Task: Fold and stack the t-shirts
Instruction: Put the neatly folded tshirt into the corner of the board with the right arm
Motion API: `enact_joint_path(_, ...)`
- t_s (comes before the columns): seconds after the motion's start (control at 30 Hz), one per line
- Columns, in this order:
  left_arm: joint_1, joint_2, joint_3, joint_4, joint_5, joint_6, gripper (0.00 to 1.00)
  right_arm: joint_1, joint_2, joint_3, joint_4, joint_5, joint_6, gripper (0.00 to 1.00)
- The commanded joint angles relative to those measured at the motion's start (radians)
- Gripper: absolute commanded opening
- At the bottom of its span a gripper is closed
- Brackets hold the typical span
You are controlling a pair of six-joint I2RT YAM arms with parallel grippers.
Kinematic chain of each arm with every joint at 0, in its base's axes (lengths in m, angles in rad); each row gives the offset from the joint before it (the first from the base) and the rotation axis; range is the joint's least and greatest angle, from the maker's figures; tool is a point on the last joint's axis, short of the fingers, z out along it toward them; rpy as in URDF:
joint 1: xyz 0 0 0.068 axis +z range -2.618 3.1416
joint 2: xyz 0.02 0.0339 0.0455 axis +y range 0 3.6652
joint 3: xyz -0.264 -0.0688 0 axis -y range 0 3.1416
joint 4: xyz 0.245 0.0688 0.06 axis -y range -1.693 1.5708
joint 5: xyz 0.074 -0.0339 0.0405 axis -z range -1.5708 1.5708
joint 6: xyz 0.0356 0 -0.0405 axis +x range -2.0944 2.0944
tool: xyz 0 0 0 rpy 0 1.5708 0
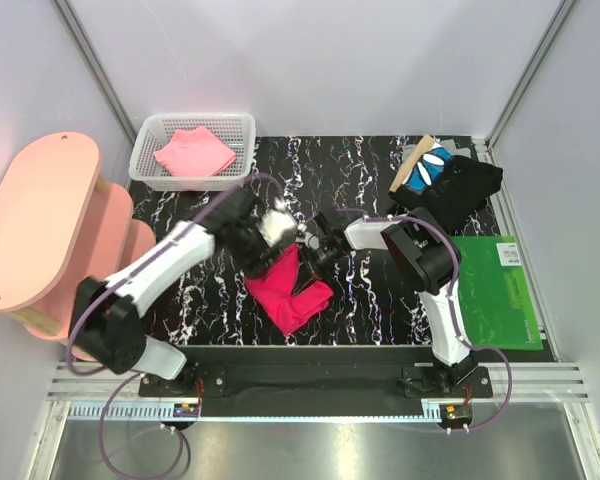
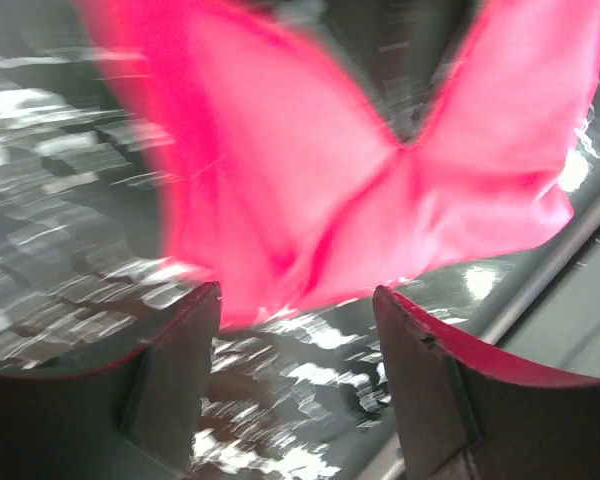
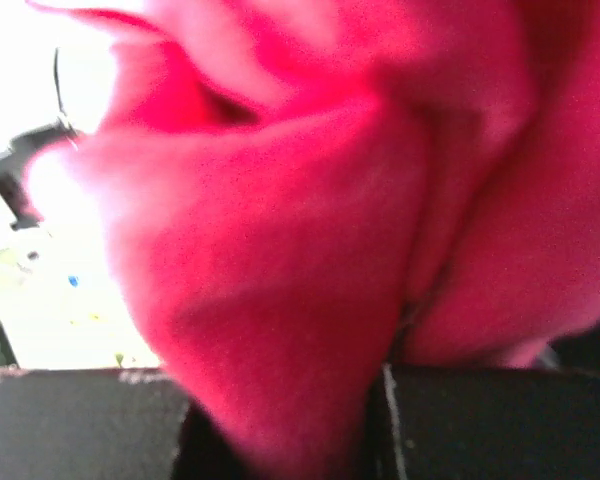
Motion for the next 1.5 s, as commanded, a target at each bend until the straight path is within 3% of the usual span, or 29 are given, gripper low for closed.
enact_joint_path(0.0, 0.200, -0.153, 0.167, -0.110, -0.003, 0.065, 0.70, -0.131, -0.148, 0.079, 0.040, 0.076, 0.083, 0.00)
enact_joint_path(0.17, 0.340, -0.254, 0.210, -0.151, 0.013, 0.086, 0.73, -0.290, -0.201, 0.208, 0.039, 0.090, 0.135, 0.00)
enact_joint_path(0.43, 0.484, -0.310, 0.130, -0.159, 0.108, 0.094, 0.72, -0.499, -0.173, 0.410, 0.036, 0.087, 0.207, 0.00)
enact_joint_path(0.87, 0.608, -0.296, 0.069, -0.156, 0.169, 0.146, 0.72, -0.869, -0.279, 0.430, 0.034, 0.160, 0.306, 0.00)
enact_joint_path(1.3, 0.635, -0.276, 0.075, -0.156, 0.192, 0.155, 0.72, -0.987, -0.136, 0.535, -0.007, 0.146, 0.336, 0.00)
enact_joint_path(1.47, 0.642, -0.276, 0.087, -0.156, 0.194, 0.157, 0.72, -0.989, -0.064, 0.521, -0.171, 0.316, 0.246, 0.01)
